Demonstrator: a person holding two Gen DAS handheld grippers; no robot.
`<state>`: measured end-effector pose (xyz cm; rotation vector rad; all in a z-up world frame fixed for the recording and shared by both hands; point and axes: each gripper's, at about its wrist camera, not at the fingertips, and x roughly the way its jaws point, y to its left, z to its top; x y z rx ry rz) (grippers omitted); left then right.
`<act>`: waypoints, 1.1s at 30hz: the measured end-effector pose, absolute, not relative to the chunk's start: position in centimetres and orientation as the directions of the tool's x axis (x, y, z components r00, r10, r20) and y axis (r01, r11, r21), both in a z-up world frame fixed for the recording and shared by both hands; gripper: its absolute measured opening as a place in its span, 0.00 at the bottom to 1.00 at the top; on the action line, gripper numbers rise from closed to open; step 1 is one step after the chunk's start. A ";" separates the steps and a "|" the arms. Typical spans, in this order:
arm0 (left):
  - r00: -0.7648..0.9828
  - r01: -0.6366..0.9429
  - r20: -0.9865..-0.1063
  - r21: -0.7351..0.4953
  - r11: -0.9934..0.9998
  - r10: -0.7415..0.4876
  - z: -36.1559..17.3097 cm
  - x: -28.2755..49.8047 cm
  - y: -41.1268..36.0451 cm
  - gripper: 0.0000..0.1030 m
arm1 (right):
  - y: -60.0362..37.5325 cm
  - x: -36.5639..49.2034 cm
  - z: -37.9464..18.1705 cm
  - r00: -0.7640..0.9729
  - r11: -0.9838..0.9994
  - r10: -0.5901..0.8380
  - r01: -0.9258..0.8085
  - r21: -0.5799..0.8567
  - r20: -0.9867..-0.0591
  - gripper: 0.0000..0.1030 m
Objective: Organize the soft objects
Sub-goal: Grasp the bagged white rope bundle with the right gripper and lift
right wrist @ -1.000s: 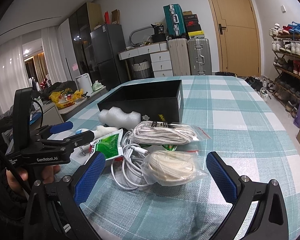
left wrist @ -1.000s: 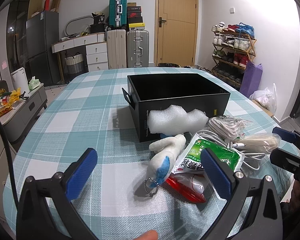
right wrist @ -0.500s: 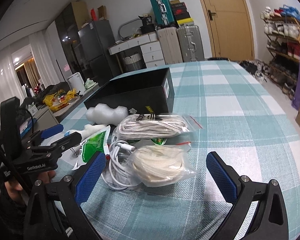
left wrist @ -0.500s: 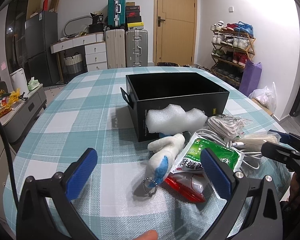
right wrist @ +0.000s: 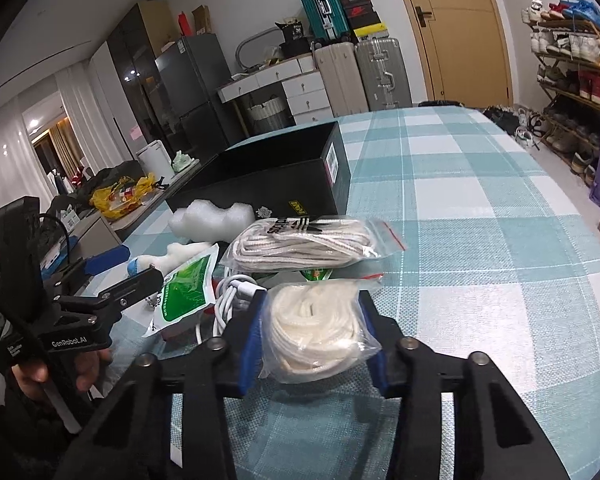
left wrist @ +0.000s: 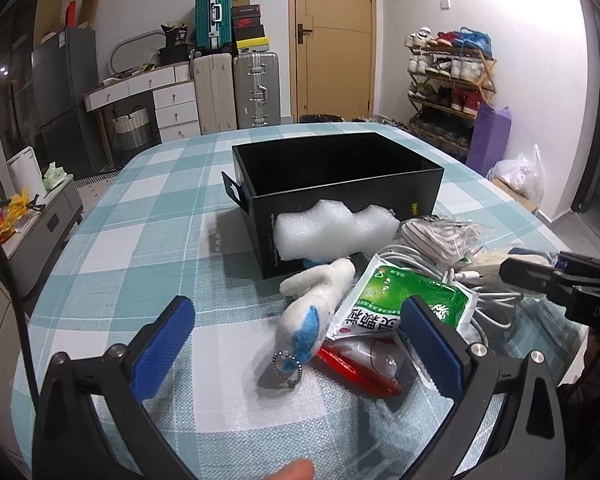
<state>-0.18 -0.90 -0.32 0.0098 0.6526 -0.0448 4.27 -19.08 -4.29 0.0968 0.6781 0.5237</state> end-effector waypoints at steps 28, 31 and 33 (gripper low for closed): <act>0.747 0.357 -0.568 -0.096 0.929 -0.346 2.7 -1.0 -4.3 0.67 | -20.8 0.7 -1.4 0.749 0.839 0.544 -0.483 0.250 -0.379 0.36; 0.742 0.378 -0.575 -0.067 0.923 -0.345 2.9 -0.7 -5.0 0.67 | -20.9 0.5 -1.2 0.753 0.839 0.544 -0.482 0.254 -0.369 0.36; 0.729 0.388 -0.592 -0.056 0.920 -0.343 2.7 -0.1 -5.4 0.68 | -21.0 0.5 -1.2 0.756 0.837 0.547 -0.483 0.258 -0.360 0.36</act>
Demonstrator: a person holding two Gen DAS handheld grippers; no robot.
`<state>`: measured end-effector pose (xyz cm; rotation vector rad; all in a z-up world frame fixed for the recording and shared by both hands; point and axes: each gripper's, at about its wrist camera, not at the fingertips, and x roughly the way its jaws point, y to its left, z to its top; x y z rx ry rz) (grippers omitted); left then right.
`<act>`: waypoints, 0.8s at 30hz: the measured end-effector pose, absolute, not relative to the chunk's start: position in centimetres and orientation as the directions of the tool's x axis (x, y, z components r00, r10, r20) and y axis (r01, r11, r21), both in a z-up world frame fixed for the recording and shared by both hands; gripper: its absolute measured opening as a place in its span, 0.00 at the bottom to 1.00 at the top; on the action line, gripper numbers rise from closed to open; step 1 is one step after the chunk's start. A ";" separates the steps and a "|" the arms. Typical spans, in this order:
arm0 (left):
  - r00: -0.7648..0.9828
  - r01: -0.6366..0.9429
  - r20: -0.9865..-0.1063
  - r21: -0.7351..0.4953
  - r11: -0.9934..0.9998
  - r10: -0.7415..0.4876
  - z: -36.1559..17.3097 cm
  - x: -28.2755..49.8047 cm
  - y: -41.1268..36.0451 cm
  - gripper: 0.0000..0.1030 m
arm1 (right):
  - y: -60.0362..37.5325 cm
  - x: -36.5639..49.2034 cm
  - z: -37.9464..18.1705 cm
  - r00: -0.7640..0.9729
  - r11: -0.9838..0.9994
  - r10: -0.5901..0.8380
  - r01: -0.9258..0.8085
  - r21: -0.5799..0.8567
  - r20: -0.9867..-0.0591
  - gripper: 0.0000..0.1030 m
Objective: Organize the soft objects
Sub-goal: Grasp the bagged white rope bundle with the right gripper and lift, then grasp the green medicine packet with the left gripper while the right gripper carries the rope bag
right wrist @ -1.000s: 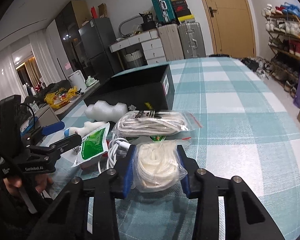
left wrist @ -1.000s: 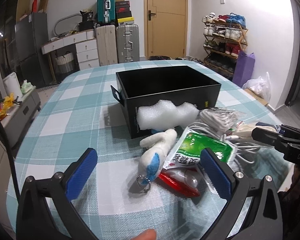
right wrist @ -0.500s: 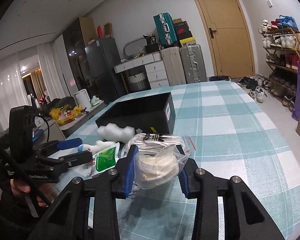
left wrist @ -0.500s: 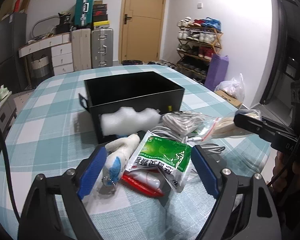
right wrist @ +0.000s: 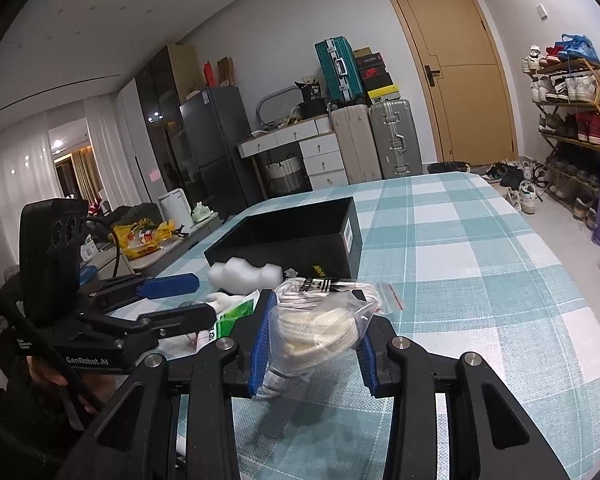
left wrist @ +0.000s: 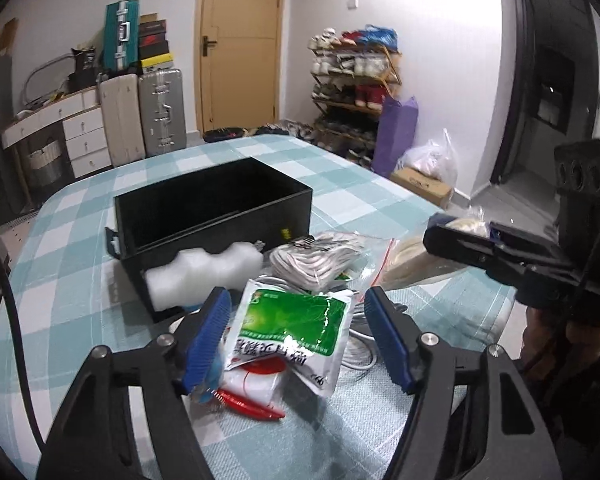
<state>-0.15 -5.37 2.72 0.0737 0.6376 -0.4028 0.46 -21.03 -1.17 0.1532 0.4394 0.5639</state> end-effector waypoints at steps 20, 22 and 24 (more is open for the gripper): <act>0.608 0.416 -0.686 -0.153 0.896 -0.400 0.4 2.8 -5.7 0.19 | -20.9 0.7 -1.5 0.735 0.820 0.571 -0.499 0.280 -0.365 0.36; 0.608 0.419 -0.687 -0.147 0.896 -0.397 0.5 2.6 -5.8 0.19 | -20.9 0.6 -1.5 0.736 0.821 0.571 -0.499 0.278 -0.365 0.36; 0.611 0.424 -0.687 -0.136 0.895 -0.394 0.7 2.3 -5.9 0.19 | -20.9 0.6 -1.5 0.735 0.821 0.571 -0.500 0.277 -0.365 0.36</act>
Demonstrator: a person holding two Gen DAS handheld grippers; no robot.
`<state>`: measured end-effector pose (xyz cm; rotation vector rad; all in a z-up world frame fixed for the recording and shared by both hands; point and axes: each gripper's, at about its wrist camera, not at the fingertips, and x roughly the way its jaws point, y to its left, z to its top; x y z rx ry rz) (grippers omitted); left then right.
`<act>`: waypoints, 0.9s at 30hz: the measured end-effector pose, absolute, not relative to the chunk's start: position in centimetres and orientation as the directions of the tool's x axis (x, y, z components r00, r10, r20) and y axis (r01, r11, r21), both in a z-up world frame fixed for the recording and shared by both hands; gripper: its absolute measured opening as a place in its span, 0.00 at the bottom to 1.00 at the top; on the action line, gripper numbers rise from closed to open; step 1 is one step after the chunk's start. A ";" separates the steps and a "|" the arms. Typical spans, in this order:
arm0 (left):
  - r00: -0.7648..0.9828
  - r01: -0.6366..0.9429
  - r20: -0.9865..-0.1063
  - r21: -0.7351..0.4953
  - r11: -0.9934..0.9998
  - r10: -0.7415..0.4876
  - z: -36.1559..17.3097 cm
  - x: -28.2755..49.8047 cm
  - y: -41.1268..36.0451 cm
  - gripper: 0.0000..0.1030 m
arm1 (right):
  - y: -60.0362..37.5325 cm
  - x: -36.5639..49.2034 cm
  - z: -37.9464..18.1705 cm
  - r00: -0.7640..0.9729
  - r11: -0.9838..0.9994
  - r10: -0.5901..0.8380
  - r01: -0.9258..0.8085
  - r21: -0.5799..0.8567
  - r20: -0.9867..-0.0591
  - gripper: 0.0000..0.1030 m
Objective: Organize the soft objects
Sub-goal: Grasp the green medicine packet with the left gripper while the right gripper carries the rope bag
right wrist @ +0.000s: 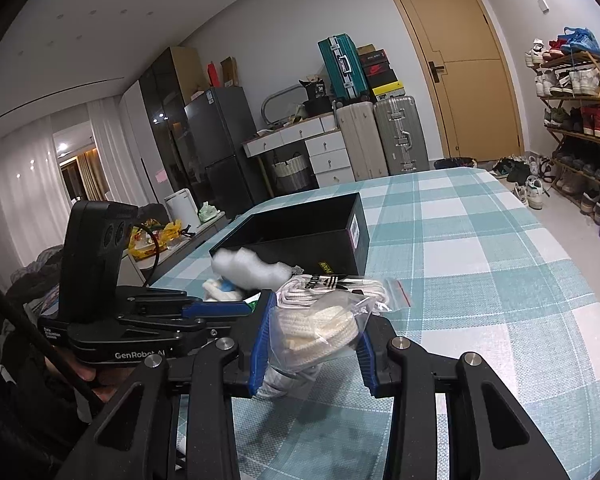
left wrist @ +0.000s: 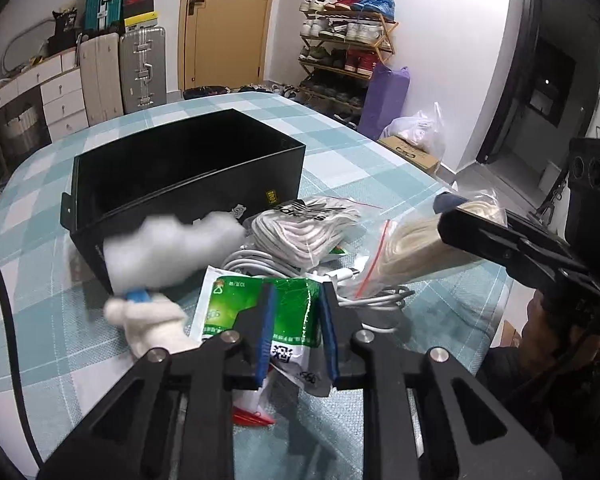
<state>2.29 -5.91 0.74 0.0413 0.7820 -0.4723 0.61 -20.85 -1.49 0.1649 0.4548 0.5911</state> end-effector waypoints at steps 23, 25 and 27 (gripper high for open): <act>0.507 0.394 -0.763 -0.208 0.895 -0.400 -1.0 4.9 -4.7 0.69 | -20.8 0.8 -1.5 0.737 0.824 0.566 -0.498 0.268 -0.370 0.36; 0.514 0.392 -0.762 -0.201 0.898 -0.395 -1.2 4.7 -4.8 0.64 | -20.8 0.8 -1.5 0.739 0.826 0.564 -0.497 0.268 -0.369 0.36; 0.527 0.392 -0.754 -0.194 0.899 -0.392 -1.0 4.3 -4.7 0.57 | -20.8 0.8 -1.5 0.738 0.825 0.565 -0.498 0.268 -0.368 0.36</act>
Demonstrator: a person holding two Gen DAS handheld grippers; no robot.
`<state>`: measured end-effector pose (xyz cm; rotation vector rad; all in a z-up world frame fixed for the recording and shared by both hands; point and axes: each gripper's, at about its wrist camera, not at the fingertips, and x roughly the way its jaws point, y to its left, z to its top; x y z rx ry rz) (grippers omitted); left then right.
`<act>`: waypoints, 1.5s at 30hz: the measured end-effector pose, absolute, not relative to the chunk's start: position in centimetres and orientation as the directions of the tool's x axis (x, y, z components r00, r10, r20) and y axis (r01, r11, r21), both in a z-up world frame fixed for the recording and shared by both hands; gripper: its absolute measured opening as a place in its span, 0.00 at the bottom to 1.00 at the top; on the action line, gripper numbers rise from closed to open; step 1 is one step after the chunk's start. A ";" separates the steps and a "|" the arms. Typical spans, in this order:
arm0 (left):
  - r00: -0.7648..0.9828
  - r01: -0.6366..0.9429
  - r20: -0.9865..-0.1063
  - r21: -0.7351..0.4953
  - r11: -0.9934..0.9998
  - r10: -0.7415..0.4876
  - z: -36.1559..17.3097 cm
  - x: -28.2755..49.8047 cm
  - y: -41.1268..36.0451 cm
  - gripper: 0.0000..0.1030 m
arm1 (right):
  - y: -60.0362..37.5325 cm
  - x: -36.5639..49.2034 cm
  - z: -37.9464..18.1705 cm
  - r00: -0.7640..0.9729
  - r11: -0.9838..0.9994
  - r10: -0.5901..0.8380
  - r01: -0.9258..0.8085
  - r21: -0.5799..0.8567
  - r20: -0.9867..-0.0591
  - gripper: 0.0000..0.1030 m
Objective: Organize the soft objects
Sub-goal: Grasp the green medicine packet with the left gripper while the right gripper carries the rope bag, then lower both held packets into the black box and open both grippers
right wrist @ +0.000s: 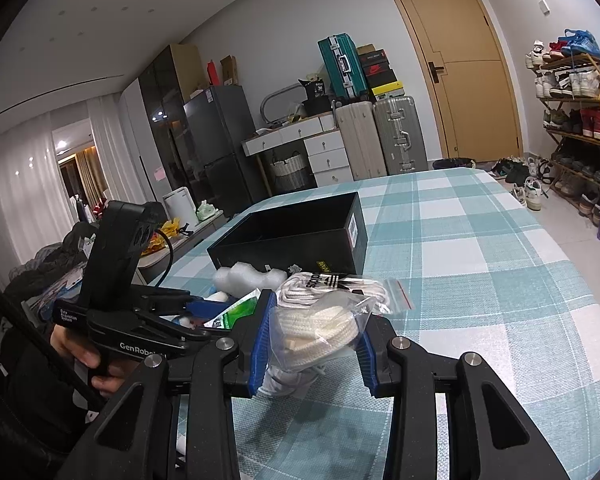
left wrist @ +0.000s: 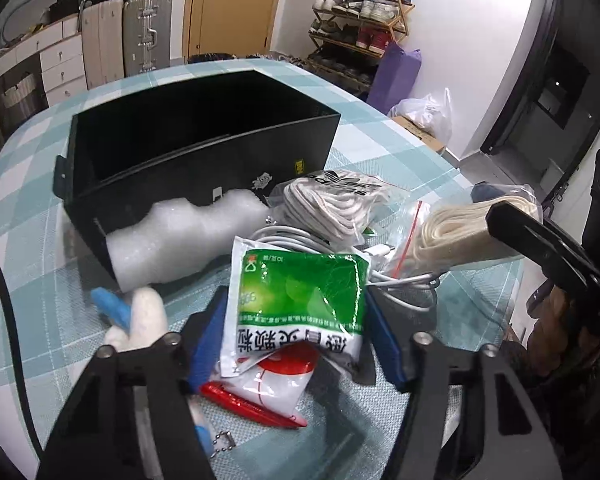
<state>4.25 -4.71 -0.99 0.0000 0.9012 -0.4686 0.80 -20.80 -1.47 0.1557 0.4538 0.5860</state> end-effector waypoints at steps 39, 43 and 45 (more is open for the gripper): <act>0.816 0.144 -0.545 -0.134 0.981 -0.194 7.8 3.1 1.9 0.49 | -18.5 3.3 7.3 0.774 0.804 0.593 -0.552 0.222 -0.222 0.36; 0.826 0.126 -0.536 -0.123 0.984 -0.172 8.0 4.0 2.0 0.49 | -18.0 4.8 8.2 0.775 0.805 0.591 -0.550 0.223 -0.224 0.36; 0.828 0.118 -0.538 -0.109 0.987 -0.158 7.8 4.6 1.9 0.49 | -17.6 5.6 8.5 0.771 0.801 0.597 -0.553 0.230 -0.224 0.36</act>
